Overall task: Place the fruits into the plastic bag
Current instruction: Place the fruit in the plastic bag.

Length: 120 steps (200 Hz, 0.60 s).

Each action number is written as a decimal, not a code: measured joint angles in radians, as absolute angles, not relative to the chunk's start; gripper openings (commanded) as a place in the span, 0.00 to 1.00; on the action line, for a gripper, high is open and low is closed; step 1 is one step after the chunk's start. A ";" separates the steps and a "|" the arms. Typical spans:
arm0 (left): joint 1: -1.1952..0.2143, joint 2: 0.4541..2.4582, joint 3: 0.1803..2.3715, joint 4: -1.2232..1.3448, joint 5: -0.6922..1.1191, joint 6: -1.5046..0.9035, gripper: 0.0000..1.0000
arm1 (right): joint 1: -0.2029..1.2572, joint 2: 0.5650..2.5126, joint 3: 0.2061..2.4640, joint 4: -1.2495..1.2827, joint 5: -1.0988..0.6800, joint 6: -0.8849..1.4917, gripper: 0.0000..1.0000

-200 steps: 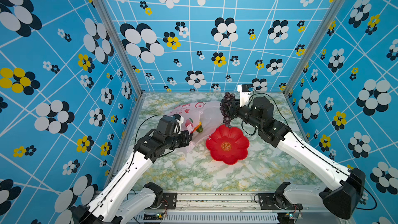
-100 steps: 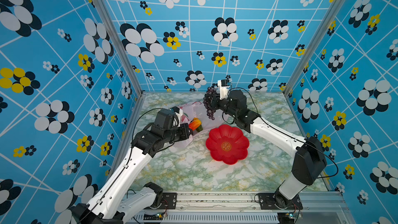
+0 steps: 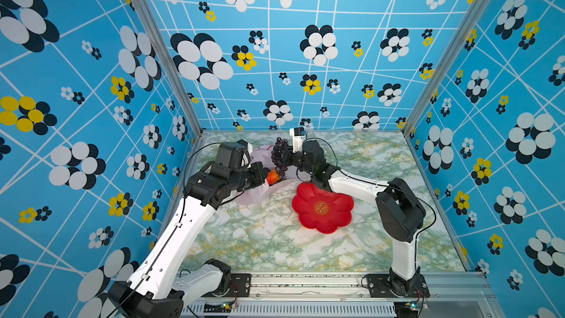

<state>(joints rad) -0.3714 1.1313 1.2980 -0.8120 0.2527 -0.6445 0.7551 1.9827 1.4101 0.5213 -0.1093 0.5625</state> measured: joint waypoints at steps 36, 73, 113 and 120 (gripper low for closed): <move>-0.354 1.162 1.348 -0.852 0.221 -0.646 0.01 | 0.799 1.996 1.407 0.543 -0.138 0.569 0.33; -0.346 1.171 1.396 -0.892 0.170 -0.643 0.02 | 0.820 1.977 1.305 0.621 -0.174 0.558 0.33; -0.346 1.184 1.427 -0.898 0.171 -0.644 0.01 | 0.823 1.966 1.264 0.578 -0.268 0.501 0.34; -0.345 1.188 1.427 -0.891 0.183 -0.644 0.01 | 0.825 1.963 1.264 0.563 -0.288 0.490 0.34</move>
<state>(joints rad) -0.3447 1.1877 1.4273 -0.8913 0.1829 -0.6441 0.8249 1.9625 1.2644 0.5629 -0.2878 0.4896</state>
